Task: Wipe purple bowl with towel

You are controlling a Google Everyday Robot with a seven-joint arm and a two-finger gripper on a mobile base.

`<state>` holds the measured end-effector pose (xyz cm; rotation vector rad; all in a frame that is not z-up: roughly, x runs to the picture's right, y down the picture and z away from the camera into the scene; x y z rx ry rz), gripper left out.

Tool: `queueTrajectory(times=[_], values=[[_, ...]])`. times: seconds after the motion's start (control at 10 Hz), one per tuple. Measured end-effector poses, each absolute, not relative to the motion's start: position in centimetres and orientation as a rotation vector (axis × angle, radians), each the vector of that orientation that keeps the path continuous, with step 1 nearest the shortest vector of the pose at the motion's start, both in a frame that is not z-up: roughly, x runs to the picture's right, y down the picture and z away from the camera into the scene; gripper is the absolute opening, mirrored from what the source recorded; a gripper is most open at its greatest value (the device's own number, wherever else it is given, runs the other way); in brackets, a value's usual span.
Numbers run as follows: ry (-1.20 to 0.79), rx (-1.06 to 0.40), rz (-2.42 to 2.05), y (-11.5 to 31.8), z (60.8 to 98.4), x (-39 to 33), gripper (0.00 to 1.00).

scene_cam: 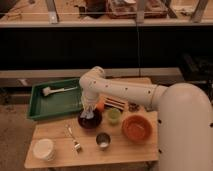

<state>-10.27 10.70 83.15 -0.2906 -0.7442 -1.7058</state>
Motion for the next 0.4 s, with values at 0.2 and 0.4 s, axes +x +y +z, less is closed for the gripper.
queueTrajectory(times=[0.2, 0.4], values=[[-0.778, -0.298, -1.742, 11.36, 82.47, -11.22, 0.0], [-0.776, -0.298, -1.739, 11.36, 82.52, -11.03, 0.0]])
